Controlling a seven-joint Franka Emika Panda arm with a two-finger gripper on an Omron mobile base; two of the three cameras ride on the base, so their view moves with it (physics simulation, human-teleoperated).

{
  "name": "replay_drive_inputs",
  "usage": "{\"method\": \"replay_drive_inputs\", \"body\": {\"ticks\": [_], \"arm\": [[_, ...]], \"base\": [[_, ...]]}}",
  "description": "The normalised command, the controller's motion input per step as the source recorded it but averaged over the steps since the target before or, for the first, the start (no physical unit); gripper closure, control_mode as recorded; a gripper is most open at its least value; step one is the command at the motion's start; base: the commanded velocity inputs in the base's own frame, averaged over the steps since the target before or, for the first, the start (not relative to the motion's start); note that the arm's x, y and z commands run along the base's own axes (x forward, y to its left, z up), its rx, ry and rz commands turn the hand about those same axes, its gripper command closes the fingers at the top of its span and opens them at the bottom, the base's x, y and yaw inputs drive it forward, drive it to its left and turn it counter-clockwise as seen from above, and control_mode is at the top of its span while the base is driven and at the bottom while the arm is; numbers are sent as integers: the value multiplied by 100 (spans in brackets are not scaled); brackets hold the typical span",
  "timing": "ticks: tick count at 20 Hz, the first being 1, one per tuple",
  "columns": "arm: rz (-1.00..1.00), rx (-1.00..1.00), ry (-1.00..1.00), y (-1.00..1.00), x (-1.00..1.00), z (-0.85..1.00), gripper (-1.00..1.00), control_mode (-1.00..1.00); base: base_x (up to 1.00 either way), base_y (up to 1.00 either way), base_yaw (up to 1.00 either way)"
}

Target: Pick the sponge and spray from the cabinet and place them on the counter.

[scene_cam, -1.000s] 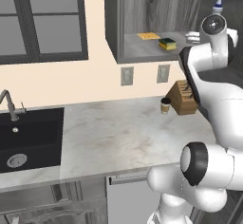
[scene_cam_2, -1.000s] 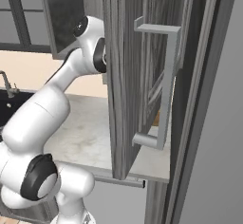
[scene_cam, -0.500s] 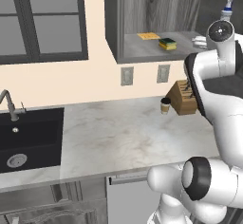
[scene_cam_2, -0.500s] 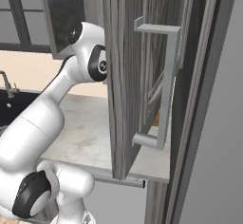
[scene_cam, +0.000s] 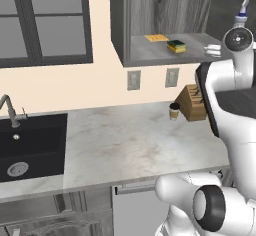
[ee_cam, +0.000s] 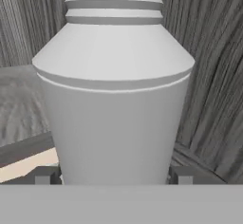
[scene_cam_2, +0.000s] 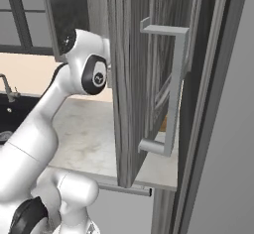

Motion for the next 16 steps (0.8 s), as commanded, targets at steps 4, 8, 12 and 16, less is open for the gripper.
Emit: {"method": "replay_drive_inputs", "body": {"ticks": [4, 8, 12, 16], "arm": [[3, 0, 0, 11, -62, -12, 100, -100], [3, 0, 0, 19, -62, -16, 100, -100], [4, 0, 0, 24, -62, -18, 100, -100], [5, 0, 0, 34, -58, -24, 100, -100]], "base": [[0, 0, 0], [0, 0, 0], [0, 0, 0], [0, 0, 0]]}}
